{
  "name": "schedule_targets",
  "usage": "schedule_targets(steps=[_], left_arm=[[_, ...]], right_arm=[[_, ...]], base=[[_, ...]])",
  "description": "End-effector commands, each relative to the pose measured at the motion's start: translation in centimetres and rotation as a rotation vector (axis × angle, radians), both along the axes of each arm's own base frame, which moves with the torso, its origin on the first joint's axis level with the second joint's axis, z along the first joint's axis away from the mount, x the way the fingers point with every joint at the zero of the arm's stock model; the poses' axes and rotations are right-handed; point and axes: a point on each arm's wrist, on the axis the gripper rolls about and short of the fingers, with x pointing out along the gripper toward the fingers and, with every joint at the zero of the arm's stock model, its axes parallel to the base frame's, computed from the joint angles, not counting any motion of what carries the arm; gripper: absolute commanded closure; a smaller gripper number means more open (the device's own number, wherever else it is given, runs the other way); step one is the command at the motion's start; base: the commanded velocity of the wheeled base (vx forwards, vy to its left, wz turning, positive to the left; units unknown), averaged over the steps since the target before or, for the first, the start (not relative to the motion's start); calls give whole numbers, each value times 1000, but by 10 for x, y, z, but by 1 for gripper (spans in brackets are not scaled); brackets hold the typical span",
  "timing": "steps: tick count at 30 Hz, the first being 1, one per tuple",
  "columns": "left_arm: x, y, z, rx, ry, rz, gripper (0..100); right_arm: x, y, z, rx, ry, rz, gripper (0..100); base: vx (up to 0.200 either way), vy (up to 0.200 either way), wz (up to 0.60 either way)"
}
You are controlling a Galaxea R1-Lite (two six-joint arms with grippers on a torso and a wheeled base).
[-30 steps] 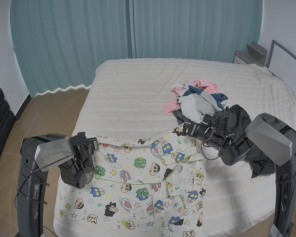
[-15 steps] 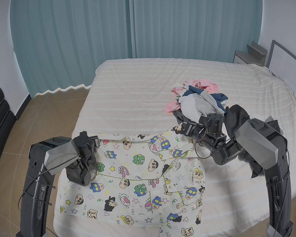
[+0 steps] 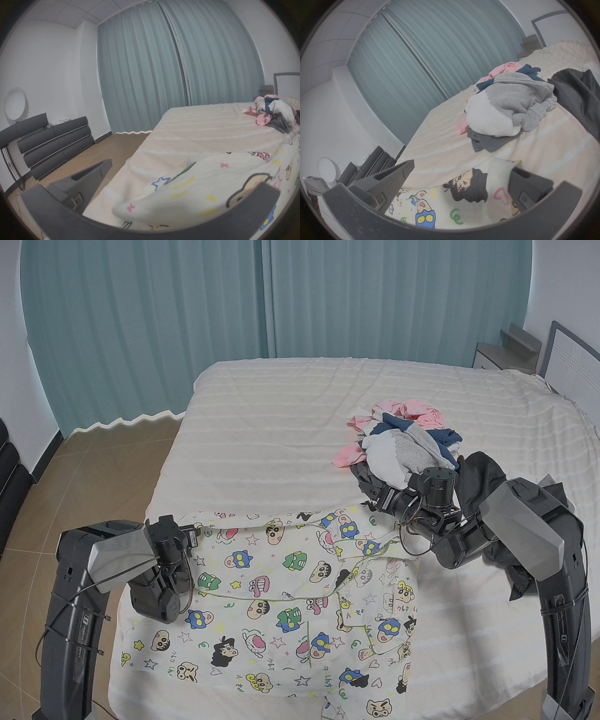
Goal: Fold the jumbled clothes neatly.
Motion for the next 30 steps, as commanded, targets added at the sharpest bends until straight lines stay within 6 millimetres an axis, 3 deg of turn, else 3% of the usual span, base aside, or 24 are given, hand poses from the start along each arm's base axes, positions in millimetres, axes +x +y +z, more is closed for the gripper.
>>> schedule_targets(steps=[1, 4, 7, 11, 14, 22, 30], left_arm=[[-17, 4, 29, 1, -2, 4, 0], [-17, 6, 32, 0, -8, 8, 0], [-16, 15, 43, -4, -31, 30, 0], [-7, 45, 58, -7, -57, 103, 0], [-6, 49, 60, -7, -61, 111, 0], [-3, 61, 69, -9, 10, 137, 0], [-19, 67, 99, -105, -15, 153, 0]], right_arm=[[-6, -17, 22, 31, 47, -16, 0], [-6, -17, 22, 49, 94, -20, 0], [-3, -18, 35, 120, 102, -41, 0], [-8, -21, 40, 148, 166, -60, 0], [-10, -20, 40, 154, 177, -60, 0], [-45, 35, 44, 186, 244, 64, 0], [-57, 66, 21, 164, 309, 125, 0]], base=[[0, 0, 0], [0, 0, 0], [0, 0, 0], [0, 0, 0], [0, 0, 0], [0, 0, 0], [0, 0, 0]])
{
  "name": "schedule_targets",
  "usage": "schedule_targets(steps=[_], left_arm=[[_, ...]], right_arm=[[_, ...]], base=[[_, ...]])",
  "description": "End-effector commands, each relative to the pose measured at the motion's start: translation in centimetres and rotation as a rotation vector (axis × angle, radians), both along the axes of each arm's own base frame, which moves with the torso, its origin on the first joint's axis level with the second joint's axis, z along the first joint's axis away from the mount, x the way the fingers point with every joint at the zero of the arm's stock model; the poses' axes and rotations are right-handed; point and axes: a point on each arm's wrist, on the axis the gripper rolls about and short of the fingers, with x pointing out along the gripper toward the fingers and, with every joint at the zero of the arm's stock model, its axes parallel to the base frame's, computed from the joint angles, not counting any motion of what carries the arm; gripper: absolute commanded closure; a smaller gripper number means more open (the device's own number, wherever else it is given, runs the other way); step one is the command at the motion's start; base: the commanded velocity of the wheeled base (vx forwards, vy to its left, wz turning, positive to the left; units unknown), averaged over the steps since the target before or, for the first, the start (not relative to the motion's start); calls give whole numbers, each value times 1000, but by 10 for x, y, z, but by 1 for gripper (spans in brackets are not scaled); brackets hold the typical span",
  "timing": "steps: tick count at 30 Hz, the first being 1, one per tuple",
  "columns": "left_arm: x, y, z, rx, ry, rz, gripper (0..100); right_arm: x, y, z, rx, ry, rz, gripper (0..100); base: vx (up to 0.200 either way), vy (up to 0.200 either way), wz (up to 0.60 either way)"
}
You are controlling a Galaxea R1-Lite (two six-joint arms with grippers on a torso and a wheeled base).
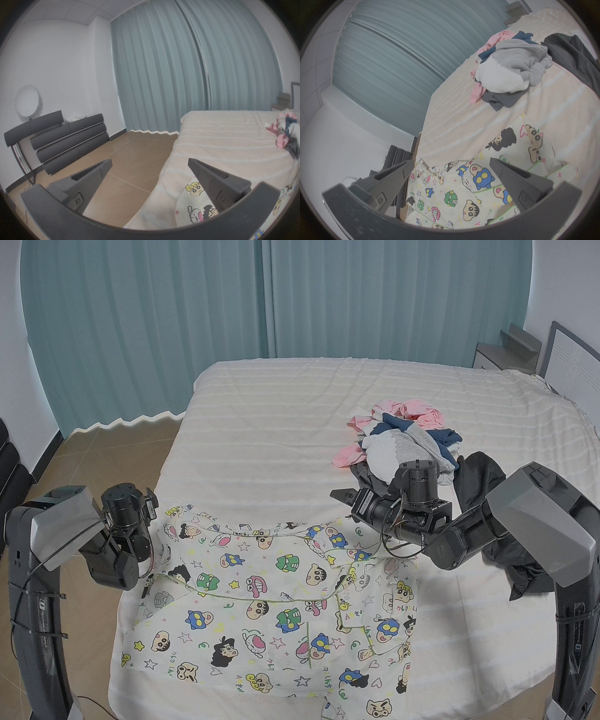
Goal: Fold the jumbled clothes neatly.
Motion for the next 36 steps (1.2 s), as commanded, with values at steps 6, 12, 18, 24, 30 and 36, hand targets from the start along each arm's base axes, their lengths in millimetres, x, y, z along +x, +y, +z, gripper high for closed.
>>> schedule_targets(steps=[6, 12, 18, 24, 30, 36], left_arm=[[-53, -13, 47, -173, -7, -57, 0], [-115, -44, 50, -353, 34, -220, 0], [-176, -64, 41, -544, 74, -268, 0], [-181, -62, 46, -553, 59, -265, 0], [-182, -62, 45, -551, 62, -263, 0], [-184, -60, 44, -553, 64, -258, 0]], right_arm=[[2, 20, -34, -5, 72, 14, 0], [-3, 22, -43, -31, 138, 11, 0], [-8, 23, -60, -87, 185, -43, 0], [-15, 25, -67, -99, 254, -61, 0], [-16, 29, -70, -95, 277, -88, 0], [3, 36, -67, -57, 213, -97, 0]], base=[[0, 0, 0], [0, 0, 0], [0, 0, 0], [0, 0, 0], [0, 0, 0], [0, 0, 0]])
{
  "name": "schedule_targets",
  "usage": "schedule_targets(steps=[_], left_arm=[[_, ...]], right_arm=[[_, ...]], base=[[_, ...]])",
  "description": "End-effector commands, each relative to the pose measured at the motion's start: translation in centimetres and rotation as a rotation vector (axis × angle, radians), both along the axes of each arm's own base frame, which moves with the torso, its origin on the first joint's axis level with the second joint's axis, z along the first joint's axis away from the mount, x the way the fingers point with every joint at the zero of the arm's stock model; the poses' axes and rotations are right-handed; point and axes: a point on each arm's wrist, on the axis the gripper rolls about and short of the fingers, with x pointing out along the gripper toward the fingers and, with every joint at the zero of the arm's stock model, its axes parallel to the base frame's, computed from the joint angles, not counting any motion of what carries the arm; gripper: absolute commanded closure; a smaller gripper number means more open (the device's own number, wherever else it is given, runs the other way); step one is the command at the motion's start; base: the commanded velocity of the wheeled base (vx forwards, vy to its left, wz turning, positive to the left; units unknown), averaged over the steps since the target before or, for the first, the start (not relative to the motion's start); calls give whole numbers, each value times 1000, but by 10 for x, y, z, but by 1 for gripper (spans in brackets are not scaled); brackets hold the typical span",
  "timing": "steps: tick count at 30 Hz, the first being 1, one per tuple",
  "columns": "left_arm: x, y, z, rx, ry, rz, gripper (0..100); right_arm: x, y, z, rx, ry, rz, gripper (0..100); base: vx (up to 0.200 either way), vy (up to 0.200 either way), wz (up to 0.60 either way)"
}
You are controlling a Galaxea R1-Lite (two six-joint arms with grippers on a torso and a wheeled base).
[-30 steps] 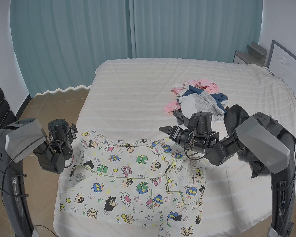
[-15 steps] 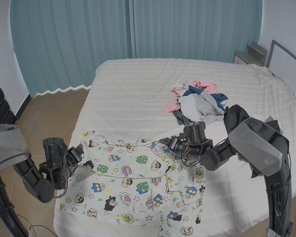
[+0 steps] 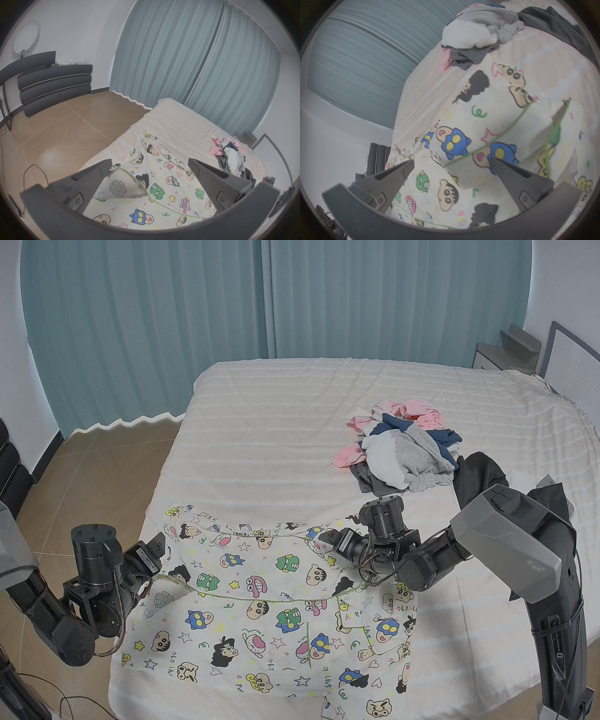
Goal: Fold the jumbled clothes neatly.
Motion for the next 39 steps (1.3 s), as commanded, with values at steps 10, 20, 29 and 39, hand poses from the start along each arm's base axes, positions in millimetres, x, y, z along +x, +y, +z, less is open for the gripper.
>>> schedule_targets(steps=[10, 20, 29, 39], left_arm=[[-1, 4, 0, -2, 1, 15, 0], [0, 6, 8, -20, -93, 22, 0], [-3, 9, 9, -31, -137, 30, 0], [2, 11, 6, -18, -160, 36, 0]], right_arm=[[56, 8, 39, 58, -116, -58, 0], [15, 15, 55, 5, -14, -13, 0], [7, 22, 49, -13, 8, 2, 0], [-2, 20, 33, -61, 87, 6, 0]], base=[[0, 0, 0], [0, 0, 0], [67, 0, 0], [0, 0, 0]])
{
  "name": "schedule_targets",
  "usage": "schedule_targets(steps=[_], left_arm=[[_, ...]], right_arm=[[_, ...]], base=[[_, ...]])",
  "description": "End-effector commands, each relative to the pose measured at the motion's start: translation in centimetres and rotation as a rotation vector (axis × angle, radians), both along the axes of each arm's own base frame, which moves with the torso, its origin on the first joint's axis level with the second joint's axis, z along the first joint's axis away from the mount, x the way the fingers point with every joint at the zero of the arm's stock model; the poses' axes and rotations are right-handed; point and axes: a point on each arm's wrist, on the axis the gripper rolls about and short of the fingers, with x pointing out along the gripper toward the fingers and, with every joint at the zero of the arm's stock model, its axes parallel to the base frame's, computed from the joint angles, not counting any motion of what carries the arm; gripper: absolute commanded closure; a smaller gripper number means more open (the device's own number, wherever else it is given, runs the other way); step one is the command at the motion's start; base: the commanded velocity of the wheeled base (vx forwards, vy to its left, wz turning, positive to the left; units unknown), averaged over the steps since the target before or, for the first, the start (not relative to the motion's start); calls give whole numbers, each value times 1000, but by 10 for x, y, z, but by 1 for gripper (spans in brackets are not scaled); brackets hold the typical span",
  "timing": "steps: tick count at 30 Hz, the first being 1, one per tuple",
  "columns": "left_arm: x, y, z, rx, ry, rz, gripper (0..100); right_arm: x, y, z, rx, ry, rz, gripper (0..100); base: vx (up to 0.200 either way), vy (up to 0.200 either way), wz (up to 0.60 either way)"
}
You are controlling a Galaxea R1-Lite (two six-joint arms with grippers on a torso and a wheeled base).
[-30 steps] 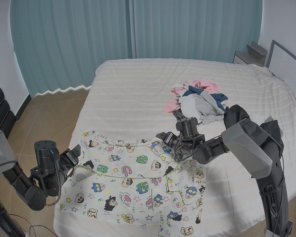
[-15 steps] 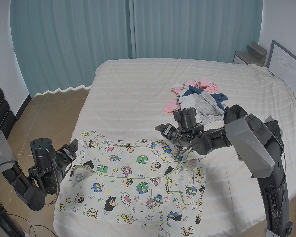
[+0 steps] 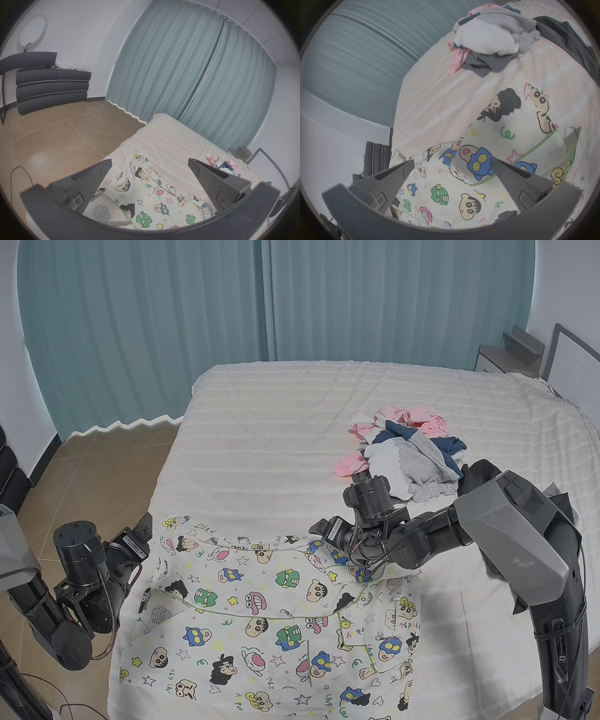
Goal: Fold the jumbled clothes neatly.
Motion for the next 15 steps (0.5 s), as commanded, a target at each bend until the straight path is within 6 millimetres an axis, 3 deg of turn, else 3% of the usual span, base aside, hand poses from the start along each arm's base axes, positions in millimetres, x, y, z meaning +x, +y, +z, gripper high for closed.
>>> schedule_targets(steps=[1, 11, 15], left_arm=[[2, 2, -4, 5, 7, 9, 0], [3, 3, -4, 7, 7, 13, 0], [4, 3, -7, 15, 19, 14, 0]], right_arm=[[-7, -3, -3, -22, 37, 2, 0], [-32, 8, -17, -46, 147, 17, 0], [-37, 10, -31, -61, 187, 17, 0]], base=[[0, 0, 0], [0, 0, 0], [0, 0, 0]])
